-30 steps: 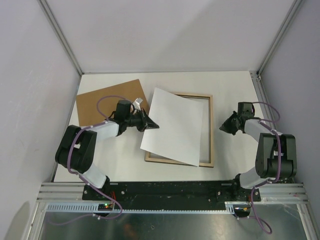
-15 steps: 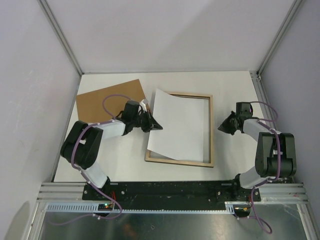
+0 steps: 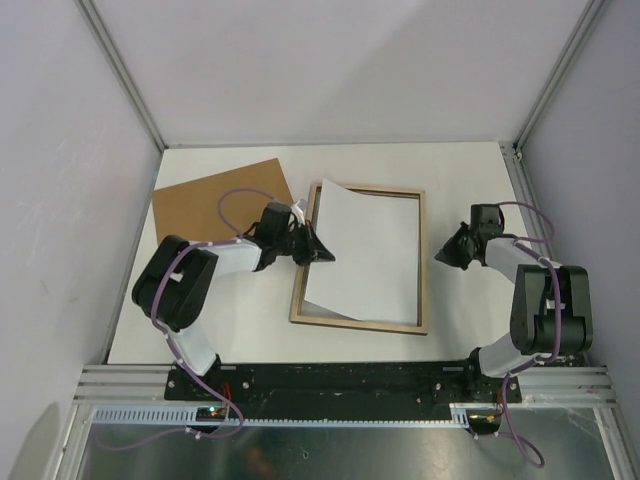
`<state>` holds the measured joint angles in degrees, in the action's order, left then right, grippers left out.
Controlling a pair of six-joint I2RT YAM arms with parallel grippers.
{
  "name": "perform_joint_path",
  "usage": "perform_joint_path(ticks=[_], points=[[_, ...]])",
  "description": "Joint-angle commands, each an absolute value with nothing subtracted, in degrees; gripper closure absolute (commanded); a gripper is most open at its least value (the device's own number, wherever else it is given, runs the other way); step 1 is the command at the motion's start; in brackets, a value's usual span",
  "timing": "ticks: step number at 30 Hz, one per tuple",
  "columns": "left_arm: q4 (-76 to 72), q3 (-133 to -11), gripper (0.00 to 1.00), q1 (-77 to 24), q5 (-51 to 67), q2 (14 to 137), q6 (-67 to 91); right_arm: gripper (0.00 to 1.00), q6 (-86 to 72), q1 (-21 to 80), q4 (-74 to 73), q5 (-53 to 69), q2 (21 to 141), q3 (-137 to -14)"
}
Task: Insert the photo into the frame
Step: Place the photo on the glass panel.
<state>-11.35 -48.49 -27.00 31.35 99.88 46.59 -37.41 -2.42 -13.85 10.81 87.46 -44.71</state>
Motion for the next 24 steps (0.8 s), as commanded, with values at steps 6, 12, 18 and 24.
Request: perform_joint_path(ticks=[6, 12, 18, 24], points=[[-14.7, -50.0, 1.0, -28.8, 28.7, 100.1, 48.6, 1.0, -36.3, -1.0, -13.8, 9.3, 87.8, -47.7], [-14.8, -48.7, 1.0, -29.3, 26.6, 99.0, 48.9, 1.0, -36.5, -0.4, -14.0, 8.8, 87.9, -48.2], [-14.9, -47.8, 1.0, -30.2, 24.3, 98.2, 49.5, 1.0, -36.7, -0.2, -14.2, 8.5, 88.1, -48.5], [-14.6, -47.3, 0.86, -31.0, 21.7, 97.2, 49.3, 1.0, -36.7, -0.1, -14.4, 8.5, 88.0, -48.6]])
